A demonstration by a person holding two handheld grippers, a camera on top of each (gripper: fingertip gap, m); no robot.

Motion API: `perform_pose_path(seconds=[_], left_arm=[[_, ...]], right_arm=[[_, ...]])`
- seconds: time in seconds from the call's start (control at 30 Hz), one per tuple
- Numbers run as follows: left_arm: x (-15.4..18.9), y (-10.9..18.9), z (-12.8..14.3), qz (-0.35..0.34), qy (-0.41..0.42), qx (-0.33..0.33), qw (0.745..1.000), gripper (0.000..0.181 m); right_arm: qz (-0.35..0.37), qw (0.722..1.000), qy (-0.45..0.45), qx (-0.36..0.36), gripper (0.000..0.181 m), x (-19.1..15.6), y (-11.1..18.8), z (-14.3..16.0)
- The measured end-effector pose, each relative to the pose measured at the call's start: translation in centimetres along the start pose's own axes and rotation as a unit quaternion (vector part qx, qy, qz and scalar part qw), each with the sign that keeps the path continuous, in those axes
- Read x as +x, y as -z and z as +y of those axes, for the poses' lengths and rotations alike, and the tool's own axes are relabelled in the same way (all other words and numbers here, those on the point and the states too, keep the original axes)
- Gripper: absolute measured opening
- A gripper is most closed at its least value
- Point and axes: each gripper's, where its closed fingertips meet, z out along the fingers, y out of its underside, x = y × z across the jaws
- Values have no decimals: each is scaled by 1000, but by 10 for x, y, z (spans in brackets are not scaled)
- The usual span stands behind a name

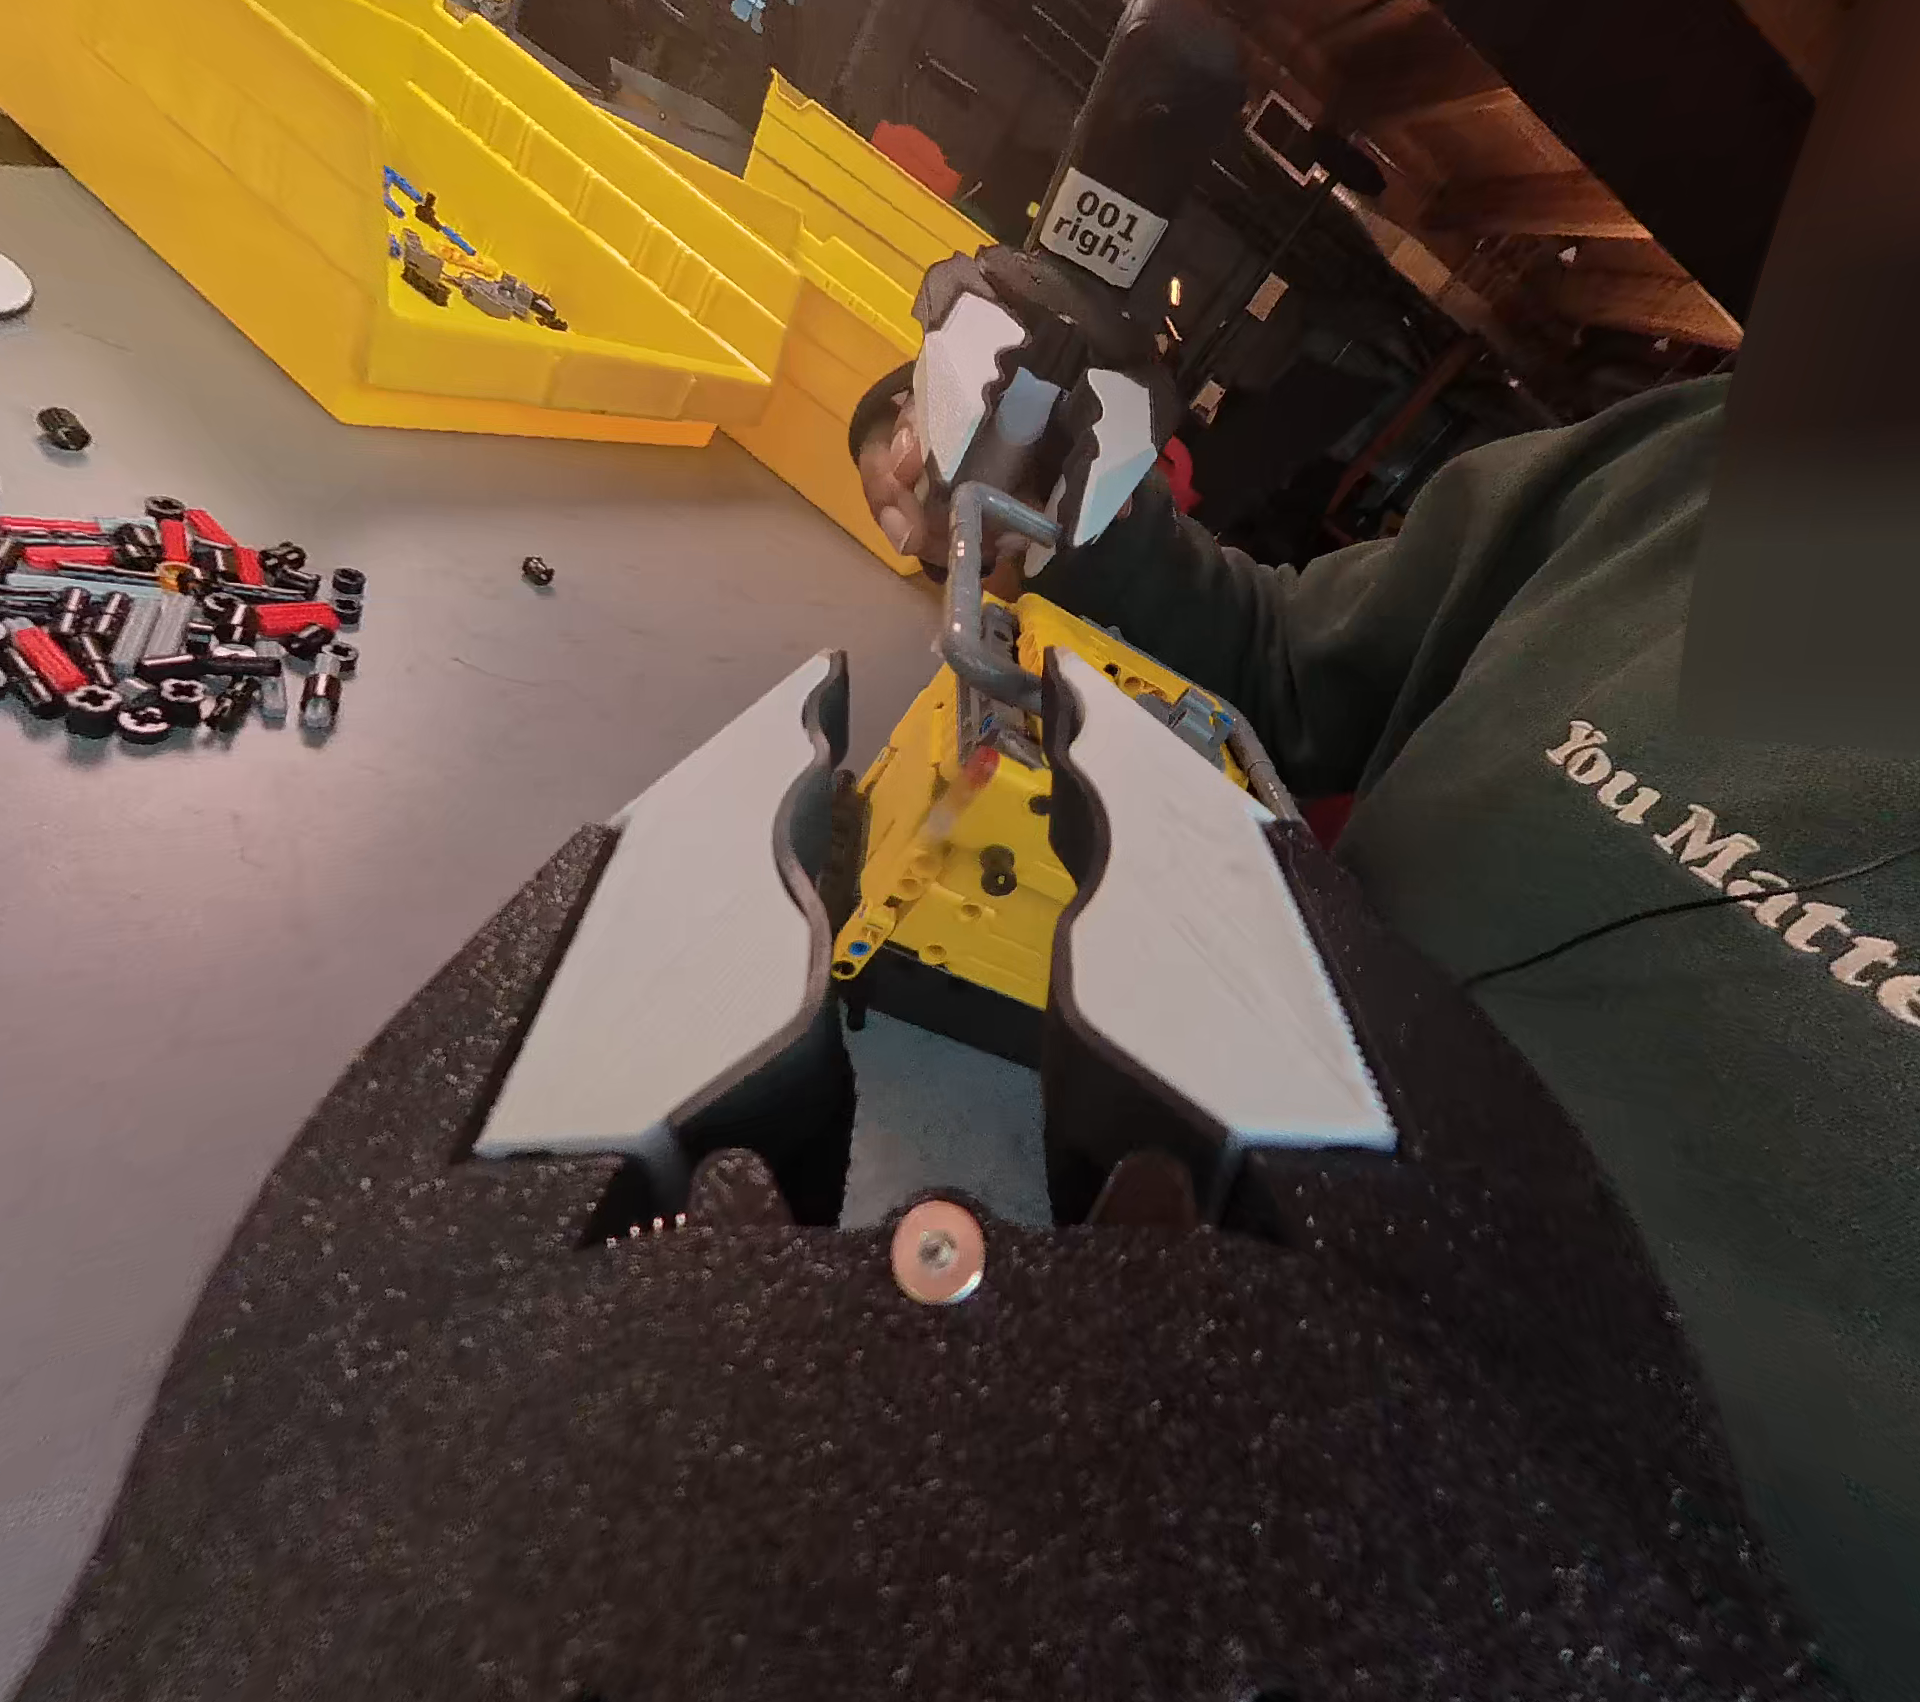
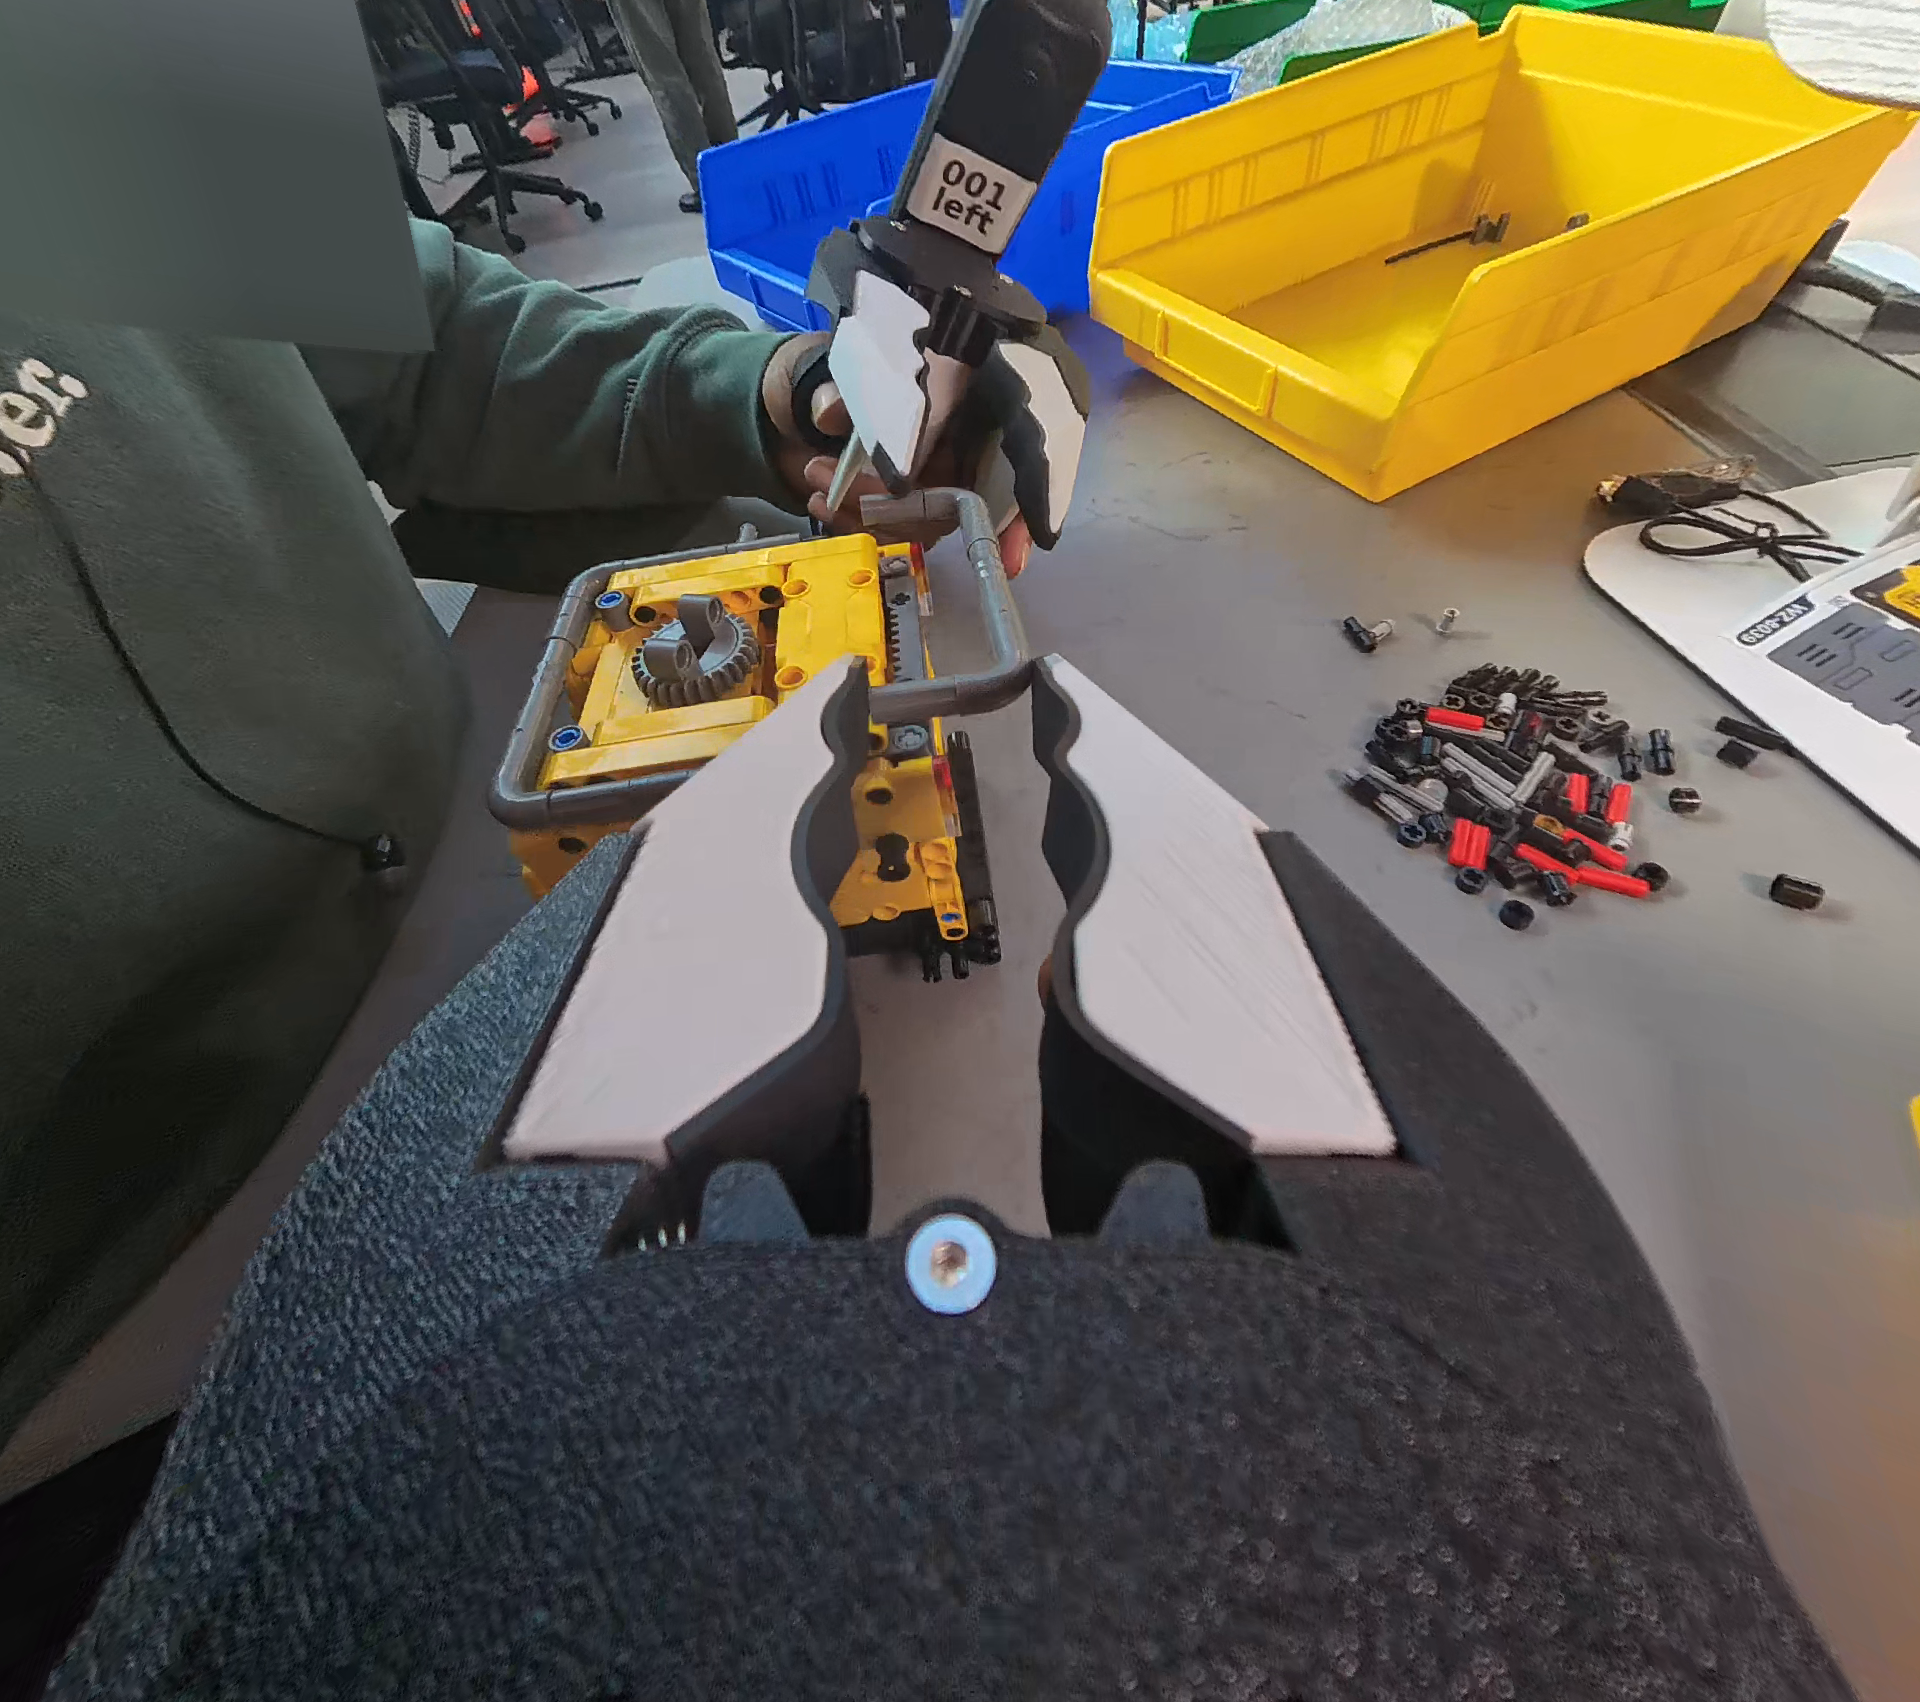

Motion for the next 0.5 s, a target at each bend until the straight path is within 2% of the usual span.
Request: perform_pose_path(seconds=[0.13,0.5], left_arm=[[8,-2,0,28,37,-1,999,24],[10,-3,11,10,-15,-31,999,13]], right_arm=[[-6,1000,12,-8,31,-5,-2,3],[-4,999,36,-18,31,-8,-5,9]])
